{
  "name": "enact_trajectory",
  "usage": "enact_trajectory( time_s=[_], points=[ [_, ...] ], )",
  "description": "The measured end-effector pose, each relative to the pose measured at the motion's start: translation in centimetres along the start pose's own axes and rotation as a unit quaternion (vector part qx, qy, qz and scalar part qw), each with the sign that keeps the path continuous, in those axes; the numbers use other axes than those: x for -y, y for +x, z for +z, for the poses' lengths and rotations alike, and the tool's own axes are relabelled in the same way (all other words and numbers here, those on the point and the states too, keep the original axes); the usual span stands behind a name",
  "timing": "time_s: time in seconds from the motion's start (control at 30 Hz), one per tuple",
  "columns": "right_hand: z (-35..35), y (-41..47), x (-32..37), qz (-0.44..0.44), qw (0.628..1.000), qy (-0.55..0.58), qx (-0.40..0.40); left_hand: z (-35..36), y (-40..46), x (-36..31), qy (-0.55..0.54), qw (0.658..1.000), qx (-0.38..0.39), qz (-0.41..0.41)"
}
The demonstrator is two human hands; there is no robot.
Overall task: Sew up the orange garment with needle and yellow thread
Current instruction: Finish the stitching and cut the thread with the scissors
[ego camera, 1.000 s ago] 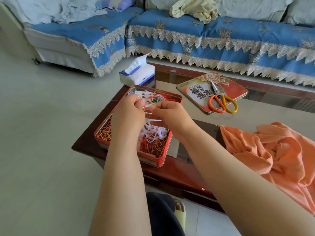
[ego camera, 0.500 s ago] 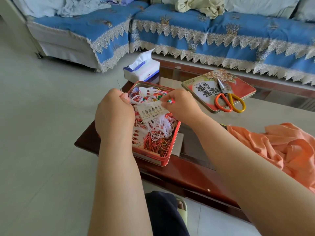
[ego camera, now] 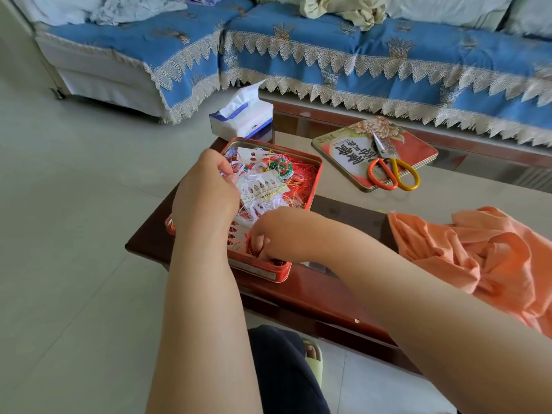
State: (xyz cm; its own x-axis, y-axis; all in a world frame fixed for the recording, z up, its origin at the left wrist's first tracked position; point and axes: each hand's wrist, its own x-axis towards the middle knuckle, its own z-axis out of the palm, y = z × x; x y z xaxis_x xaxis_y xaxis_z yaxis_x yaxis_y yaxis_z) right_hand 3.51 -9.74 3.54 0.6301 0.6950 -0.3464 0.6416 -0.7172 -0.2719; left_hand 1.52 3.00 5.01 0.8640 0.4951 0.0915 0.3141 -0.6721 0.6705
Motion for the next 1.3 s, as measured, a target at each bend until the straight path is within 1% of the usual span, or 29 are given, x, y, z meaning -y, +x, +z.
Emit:
enact_trajectory(
  time_s=[0.07, 0.17, 0.3, 0.4, 0.57, 0.63, 0.73, 0.8, 0.83, 0.9, 0.97, 1.0, 1.1, 1.2, 1.3],
  points=[
    [0.5, 0.6, 0.3, 0.002, 1.0, -0.026, 0.013, 0.0, -0.1, 0.0, -0.003, 1.0, 0.005, -0.001],
    [1.0, 1.4, 0.6, 0.017, 0.996, -0.085, 0.013, -0.1, -0.1, 0.0, -0.005, 1.0, 0.008, 0.003],
    [0.1, 1.4, 0.6, 0.019, 0.997, -0.059, 0.052, 0.1, 0.1, 0.2, -0.019, 1.0, 0.018, 0.011],
    [-0.4, 0.9, 0.1, 0.016, 0.999, -0.002, 0.041, 0.1, 0.1, 0.1, -0.025, 0.999, 0.028, 0.021],
    [-1.2, -0.4, 0.0, 0.021, 0.995, 0.097, -0.024, -0.2, -0.2, -0.1, -0.033, 0.998, 0.046, 0.041],
    [-1.4, -0.8, -0.6, 0.031, 0.986, 0.138, -0.088, -0.5, -0.4, -0.3, -0.035, 0.996, 0.034, 0.071],
    [-1.7, -1.5, -1.8, 0.027, 0.953, 0.218, -0.21, -1.0, -0.6, -0.8, -0.042, 0.99, 0.016, 0.134],
    [-1.8, -1.9, -2.6, 0.035, 0.926, 0.266, -0.266, -1.0, -0.7, -1.0, -0.035, 0.987, 0.027, 0.155],
    [-2.0, -2.1, -2.8, 0.039, 0.916, 0.282, -0.283, -0.9, -0.7, -1.1, -0.022, 0.986, 0.045, 0.156],
    [-2.2, -2.4, -3.1, 0.047, 0.902, 0.296, -0.311, -0.7, -0.9, -1.2, -0.001, 0.982, 0.108, 0.152],
    [-2.4, -2.5, -3.1, 0.047, 0.89, 0.3, -0.339, -0.9, -1.3, -1.4, -0.023, 0.971, 0.184, 0.15],
    [-2.5, -2.6, -3.0, 0.046, 0.885, 0.303, -0.351, -1.0, -1.4, -1.5, -0.035, 0.965, 0.208, 0.153],
    [-2.8, -3.0, -2.8, 0.043, 0.875, 0.309, -0.369, -1.2, -1.6, -2.0, -0.04, 0.961, 0.219, 0.166],
    [-2.8, -3.8, -3.2, 0.054, 0.888, 0.281, -0.36, -0.7, -2.1, -2.6, -0.023, 0.96, 0.215, 0.18],
    [-2.4, -5.2, -4.1, 0.056, 0.899, 0.26, -0.348, 0.1, -2.8, -3.7, -0.016, 0.954, 0.232, 0.188]
  ],
)
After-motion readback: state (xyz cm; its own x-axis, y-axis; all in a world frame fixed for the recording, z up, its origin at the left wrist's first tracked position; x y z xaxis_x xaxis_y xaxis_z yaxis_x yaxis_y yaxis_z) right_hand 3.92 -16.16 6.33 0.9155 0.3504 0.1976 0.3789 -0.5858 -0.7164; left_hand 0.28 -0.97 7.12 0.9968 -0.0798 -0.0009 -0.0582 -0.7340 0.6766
